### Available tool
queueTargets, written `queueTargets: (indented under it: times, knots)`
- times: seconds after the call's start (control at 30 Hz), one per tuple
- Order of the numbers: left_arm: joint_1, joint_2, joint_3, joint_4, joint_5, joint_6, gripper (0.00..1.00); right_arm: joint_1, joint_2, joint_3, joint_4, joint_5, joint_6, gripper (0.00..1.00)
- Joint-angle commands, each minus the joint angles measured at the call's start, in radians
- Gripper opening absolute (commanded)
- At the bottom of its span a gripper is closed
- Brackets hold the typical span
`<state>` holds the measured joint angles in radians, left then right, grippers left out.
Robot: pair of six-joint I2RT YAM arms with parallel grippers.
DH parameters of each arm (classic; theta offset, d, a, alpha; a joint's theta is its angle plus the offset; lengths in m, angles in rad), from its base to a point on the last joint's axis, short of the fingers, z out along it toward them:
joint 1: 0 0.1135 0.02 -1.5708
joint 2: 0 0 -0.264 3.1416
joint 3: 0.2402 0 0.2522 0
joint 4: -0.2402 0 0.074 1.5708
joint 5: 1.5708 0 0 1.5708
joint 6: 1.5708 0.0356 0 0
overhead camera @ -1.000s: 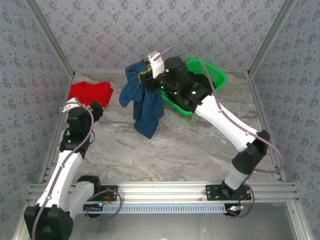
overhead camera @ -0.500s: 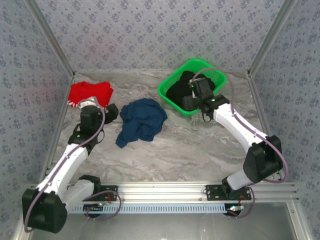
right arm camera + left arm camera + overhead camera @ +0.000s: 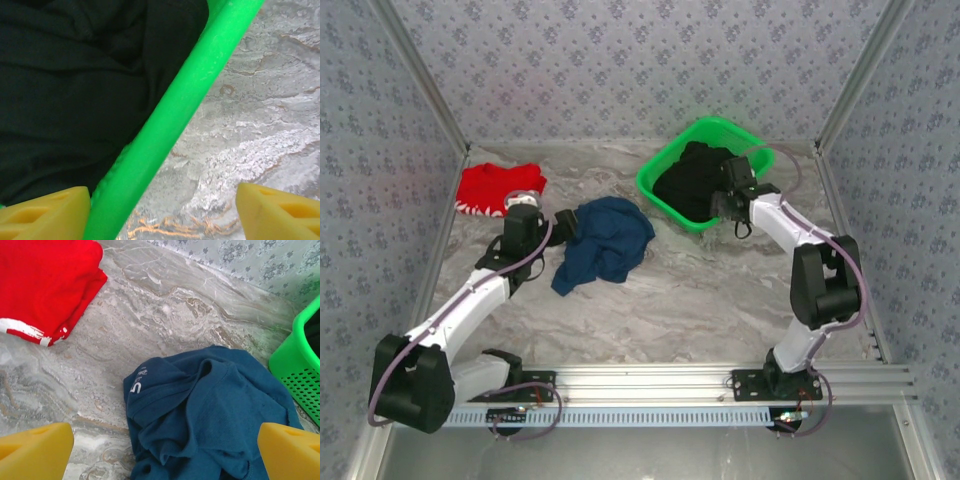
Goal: Fold the inside-out t-shirt
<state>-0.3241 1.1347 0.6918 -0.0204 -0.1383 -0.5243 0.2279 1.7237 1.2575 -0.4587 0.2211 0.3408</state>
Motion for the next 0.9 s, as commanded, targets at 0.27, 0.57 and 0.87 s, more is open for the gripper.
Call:
queueTargets:
  times: [0.27,0.57,0.87]
  knots:
    - [-0.013,0.03,0.028,0.039,0.01,0.017,0.95,-0.234,0.072,0.081,0.017,-0.078,0.076,0.39]
    - [-0.015,0.041,0.025,0.043,0.021,0.023,0.96,-0.408,0.177,0.337,-0.175,0.226,-0.151,0.44]
    - [-0.017,0.097,0.037,0.048,0.023,0.029,0.96,-0.08,0.053,0.216,0.04,-0.104,-0.261,0.74]
